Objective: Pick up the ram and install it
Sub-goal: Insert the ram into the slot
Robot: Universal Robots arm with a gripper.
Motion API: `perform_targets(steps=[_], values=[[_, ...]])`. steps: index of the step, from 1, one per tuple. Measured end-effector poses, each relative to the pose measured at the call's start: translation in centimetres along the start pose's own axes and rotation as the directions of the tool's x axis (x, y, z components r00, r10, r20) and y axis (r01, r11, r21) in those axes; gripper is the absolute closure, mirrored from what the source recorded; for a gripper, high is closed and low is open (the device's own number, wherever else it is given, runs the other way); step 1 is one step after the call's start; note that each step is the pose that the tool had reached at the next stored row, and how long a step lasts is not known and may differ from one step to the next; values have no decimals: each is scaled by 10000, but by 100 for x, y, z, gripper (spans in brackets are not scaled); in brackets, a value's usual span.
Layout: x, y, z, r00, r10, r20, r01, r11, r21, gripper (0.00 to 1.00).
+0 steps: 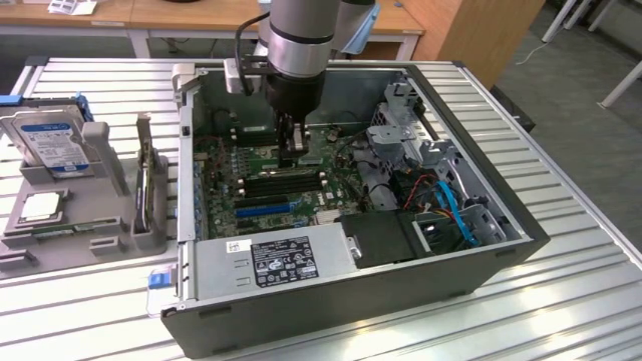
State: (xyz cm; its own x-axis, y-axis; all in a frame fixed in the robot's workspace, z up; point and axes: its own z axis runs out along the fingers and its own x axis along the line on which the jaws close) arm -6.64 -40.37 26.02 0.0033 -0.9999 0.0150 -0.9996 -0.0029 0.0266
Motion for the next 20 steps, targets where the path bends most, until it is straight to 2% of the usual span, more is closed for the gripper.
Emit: perform_targets(steps=[3,4,7,10,13,20], values=[[0,121,3,10000,-1,0,1,10000,11,87],[0,136,4,10000,-2,-2,2,10000,13,87],[0,136,6,10000,-20,0,20,10000,14,87],[0,135,10,9989,-461,-12,461,9989,19,87],[0,135,14,9987,-502,-11,502,9987,21,87],[-2,132,139,9987,-503,-11,503,9987,21,87]])
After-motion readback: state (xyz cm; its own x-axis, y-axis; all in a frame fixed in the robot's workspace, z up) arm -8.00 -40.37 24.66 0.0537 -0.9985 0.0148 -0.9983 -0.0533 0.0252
